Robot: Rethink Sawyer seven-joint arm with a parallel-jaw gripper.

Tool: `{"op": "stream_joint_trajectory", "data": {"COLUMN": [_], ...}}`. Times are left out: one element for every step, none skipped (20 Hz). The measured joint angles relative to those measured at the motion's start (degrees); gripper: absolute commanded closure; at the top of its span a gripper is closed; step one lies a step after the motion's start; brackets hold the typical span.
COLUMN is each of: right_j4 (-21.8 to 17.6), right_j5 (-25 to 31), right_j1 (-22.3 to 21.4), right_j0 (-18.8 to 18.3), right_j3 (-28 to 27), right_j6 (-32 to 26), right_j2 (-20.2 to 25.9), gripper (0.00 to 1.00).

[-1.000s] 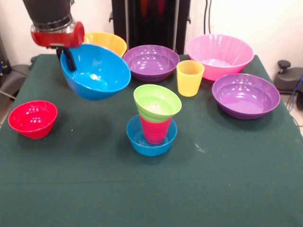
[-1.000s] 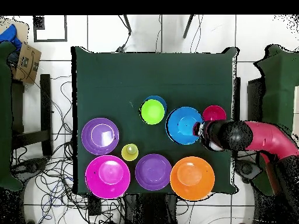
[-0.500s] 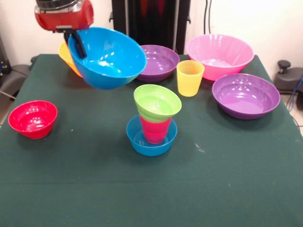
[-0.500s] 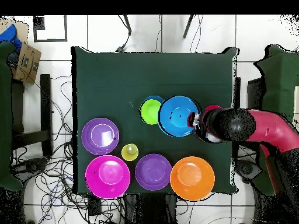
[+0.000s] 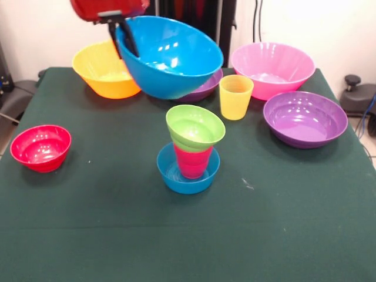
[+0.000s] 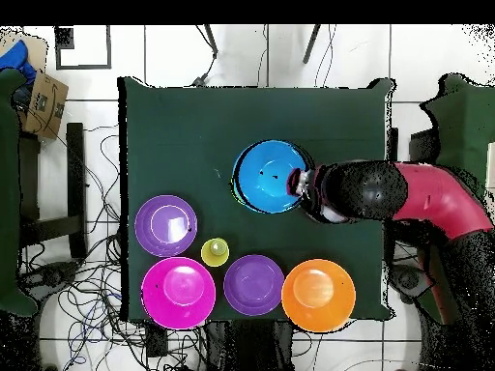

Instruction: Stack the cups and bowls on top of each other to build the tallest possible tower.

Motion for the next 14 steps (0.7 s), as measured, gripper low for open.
{"op": "stream_joint_trajectory", "data": {"right_j4": [0.4, 0.7, 1.0, 1.1, 1.2, 1.2, 1.2, 1.2, 1.1, 1.0, 1.0, 0.9, 0.7, 0.6], "right_j5": [0.0, 0.0, -0.1, -0.5, -0.9, -1.4, -1.8, -2.2, -3.5, -4.8, -5.4, -5.8, -7.2, -7.9], "right_j1": [-0.3, -0.6, -0.9, -1.1, -1.3, -1.3, -1.3, -1.3, -1.3, -1.3, -1.3, -1.3, -1.3, -1.3], "right_j0": [0.5, 0.8, 1.4, 2.1, 2.9, 3.5, 3.9, 4.3, 5.2, 6.2, 6.6, 6.9, 7.7, 8.2], "right_j3": [0.1, 0.1, 0.2, 0.2, 0.3, 0.3, 0.3, 0.3, 0.4, 0.5, 0.6, 0.6, 0.7, 0.8], "right_j6": [0.0, 0.0, 0.0, 0.0, 0.0, 0.0, 0.0, 0.0, 0.0, 0.0, 0.0, 0.0, 0.0, 0.0], "right_j2": [0.0, 0.0, 0.0, 0.0, 0.0, 0.0, -0.1, -0.1, -0.4, -0.7, -0.8, -0.9, -1.4, -1.6], "gripper": [1.00, 1.00, 1.00, 1.00, 1.00, 1.00, 1.00, 1.00, 1.00, 1.00, 1.00, 1.00, 1.00, 1.00]}}
